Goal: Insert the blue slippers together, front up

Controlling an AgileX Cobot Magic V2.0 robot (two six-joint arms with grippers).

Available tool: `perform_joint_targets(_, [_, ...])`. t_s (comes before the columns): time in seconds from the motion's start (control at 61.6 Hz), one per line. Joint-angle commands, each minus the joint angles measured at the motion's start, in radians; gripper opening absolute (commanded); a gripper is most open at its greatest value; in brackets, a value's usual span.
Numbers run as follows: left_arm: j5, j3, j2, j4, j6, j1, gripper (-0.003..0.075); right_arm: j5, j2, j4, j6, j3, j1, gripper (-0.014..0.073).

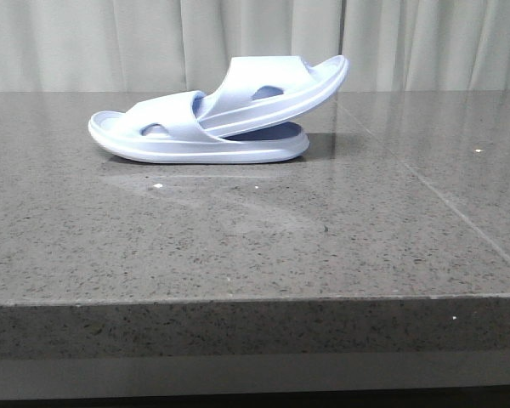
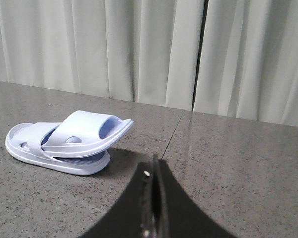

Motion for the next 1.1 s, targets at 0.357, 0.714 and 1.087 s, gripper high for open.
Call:
perform_joint_targets(0.357, [-0.084, 0.006, -0.016, -0.009, 0.001, 0.0, -0.002, -0.077, 0.011, 0.009, -0.001, -0.023, 0.001, -0.0108])
perform_joint_targets(0.714, [-0.084, 0.006, -0.016, -0.009, 0.001, 0.0, -0.002, -0.087, 0.011, 0.01, -0.001, -0.01, 0.001, -0.0108])
perform_joint_targets(1.087, [-0.084, 0.006, -0.016, -0.009, 0.001, 0.0, -0.002, -0.287, -0.016, -0.255, 0.415, 0.263, -0.124, -0.0108])
